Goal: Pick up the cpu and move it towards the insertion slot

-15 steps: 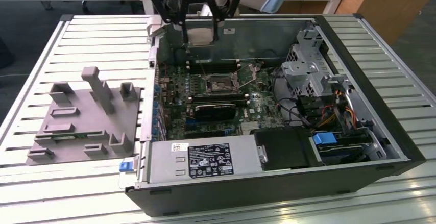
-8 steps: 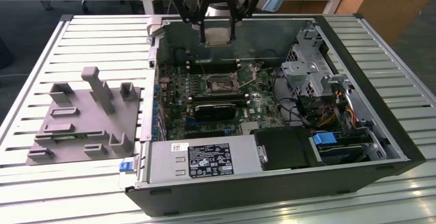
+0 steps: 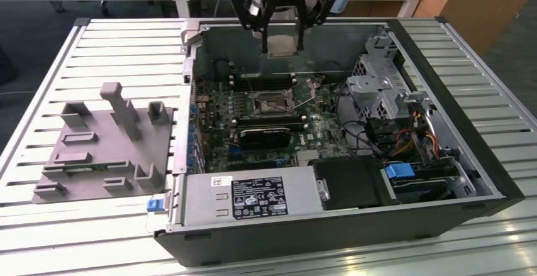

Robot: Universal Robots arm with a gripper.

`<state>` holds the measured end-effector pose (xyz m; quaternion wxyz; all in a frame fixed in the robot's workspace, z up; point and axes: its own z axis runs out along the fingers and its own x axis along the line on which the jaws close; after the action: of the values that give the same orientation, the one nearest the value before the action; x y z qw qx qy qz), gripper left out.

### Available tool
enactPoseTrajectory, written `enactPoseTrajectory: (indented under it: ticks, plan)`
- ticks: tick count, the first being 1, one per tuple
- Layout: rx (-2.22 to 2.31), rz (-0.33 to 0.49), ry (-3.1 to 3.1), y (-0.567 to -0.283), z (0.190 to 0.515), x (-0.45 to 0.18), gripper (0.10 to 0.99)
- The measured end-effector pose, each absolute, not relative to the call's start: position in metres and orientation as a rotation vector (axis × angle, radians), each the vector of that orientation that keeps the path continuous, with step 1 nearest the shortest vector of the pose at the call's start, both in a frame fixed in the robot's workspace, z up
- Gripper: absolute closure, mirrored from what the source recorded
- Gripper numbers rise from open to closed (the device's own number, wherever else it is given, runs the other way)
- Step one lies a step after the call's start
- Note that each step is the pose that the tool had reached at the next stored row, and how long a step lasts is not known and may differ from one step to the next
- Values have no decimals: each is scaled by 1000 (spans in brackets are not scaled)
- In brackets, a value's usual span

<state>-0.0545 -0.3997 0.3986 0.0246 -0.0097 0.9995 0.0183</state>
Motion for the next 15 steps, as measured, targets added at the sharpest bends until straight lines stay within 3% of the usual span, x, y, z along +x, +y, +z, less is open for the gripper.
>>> enactPoseTrajectory:
  ticks: [15]
  plan:
    - [-29, 57, 3118, -368, 382, -37, 545]
